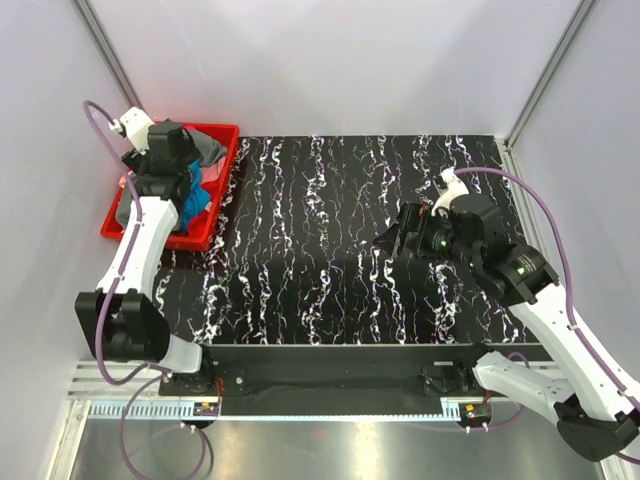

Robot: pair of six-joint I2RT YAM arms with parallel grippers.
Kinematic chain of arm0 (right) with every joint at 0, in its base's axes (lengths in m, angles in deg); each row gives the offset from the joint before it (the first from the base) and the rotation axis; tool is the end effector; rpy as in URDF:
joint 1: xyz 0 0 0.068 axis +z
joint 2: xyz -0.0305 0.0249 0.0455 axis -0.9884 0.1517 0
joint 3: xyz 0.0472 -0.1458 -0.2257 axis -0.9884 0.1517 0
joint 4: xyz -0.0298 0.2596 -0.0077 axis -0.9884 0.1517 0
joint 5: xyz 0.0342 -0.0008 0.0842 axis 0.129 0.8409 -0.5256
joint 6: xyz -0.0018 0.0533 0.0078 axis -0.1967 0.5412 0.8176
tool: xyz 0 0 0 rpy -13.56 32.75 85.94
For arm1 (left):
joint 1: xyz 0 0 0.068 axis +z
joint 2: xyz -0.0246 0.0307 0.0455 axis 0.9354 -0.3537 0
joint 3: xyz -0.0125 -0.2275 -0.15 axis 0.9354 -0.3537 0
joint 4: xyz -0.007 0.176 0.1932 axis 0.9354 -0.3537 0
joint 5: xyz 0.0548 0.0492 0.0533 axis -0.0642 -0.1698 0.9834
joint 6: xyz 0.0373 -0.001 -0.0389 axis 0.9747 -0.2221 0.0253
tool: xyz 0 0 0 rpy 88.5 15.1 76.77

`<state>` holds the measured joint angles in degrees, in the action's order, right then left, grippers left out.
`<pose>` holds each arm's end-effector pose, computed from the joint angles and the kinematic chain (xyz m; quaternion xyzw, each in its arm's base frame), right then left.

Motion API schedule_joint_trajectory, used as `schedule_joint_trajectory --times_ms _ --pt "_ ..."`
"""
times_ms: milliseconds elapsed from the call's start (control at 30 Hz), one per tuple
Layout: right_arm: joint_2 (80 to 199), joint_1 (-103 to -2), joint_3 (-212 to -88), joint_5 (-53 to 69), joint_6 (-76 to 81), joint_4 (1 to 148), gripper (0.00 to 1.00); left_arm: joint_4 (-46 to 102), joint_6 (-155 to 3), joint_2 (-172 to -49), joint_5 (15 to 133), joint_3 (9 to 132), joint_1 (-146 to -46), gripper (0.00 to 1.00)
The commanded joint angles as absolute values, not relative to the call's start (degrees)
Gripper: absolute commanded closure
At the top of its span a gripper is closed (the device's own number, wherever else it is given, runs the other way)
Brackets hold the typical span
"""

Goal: Fold and stack the t-shirts
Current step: Grab the tshirt from the pile

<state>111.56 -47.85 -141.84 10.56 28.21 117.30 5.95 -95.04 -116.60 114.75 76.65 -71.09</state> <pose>0.1465 0.1009 0.3917 -0.0329 0.8592 0.3108 0.4052 0.3272 0.0090 0.3774 -0.3486 0.7392 0.0803 0.5706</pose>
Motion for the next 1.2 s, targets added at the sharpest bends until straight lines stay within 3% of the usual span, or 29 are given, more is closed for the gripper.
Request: schedule_joint_trajectory --times_ms 0,533,633,733,767,1167 --pt "111.2 -47.9 -142.5 10.2 26.9 115.8 0.0 7.1 -98.3 -119.5 114.4 76.4 -66.1 0.18" --pt "113.3 -47.9 -143.6 10.0 28.4 115.5 0.0 11.0 -103.6 -131.7 105.4 76.8 -57.8 0.29" --pt "113.3 -47.9 -143.6 10.2 28.4 115.4 0.0 12.2 -101.8 -131.9 103.5 77.2 -57.4 0.45" --pt "113.4 -47.9 -143.4 9.9 28.6 114.9 0.0 14.2 -100.5 -130.2 100.8 76.4 -57.5 0.79" --pt "113.7 -47.9 -143.4 9.7 28.9 115.1 0.0 14.7 -100.7 -129.6 99.1 75.8 -57.7 1.0" --pt "113.3 -47.9 -144.9 11.8 29.5 117.9 0.0 13.5 -94.4 -114.2 96.6 83.7 -73.8 1.0"
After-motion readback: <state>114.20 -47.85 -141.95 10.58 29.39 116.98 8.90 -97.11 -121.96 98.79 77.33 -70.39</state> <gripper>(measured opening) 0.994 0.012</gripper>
